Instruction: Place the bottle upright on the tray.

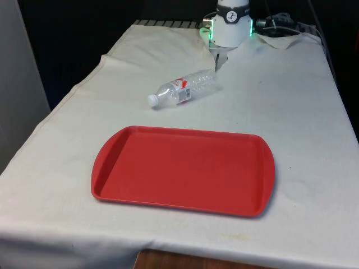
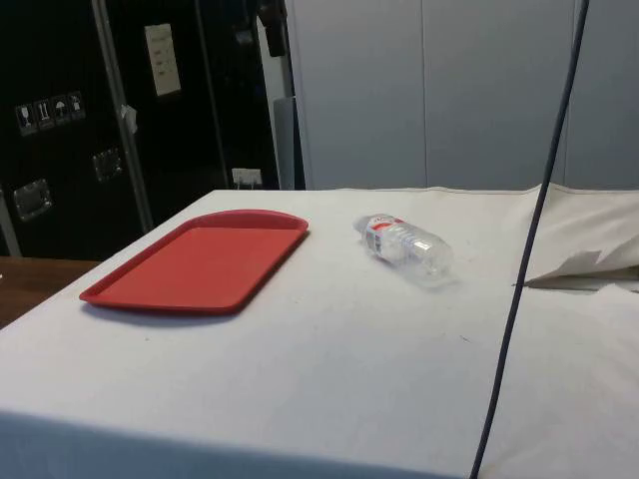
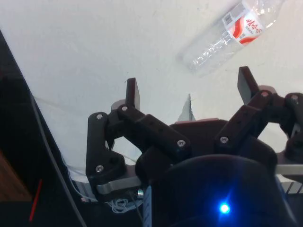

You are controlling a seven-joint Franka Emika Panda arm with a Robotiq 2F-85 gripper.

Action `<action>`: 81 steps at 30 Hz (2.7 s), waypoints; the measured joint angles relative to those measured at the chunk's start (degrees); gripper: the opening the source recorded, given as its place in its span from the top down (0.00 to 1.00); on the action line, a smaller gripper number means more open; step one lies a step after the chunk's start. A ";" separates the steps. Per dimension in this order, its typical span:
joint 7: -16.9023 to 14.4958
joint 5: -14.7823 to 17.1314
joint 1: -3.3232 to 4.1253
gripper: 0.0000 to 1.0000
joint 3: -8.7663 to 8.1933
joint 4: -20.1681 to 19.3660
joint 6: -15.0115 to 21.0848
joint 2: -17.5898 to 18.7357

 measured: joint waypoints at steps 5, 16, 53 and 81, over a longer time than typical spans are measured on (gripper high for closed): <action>0.29 0.00 0.00 0.00 0.00 -0.97 0.69 0.00; 1.26 -0.06 0.00 0.00 0.00 -5.61 3.32 -2.52; 5.44 -2.12 0.00 0.00 0.06 -20.23 12.55 -11.17; 6.53 -2.46 -0.63 0.00 -0.92 -27.44 20.51 -11.69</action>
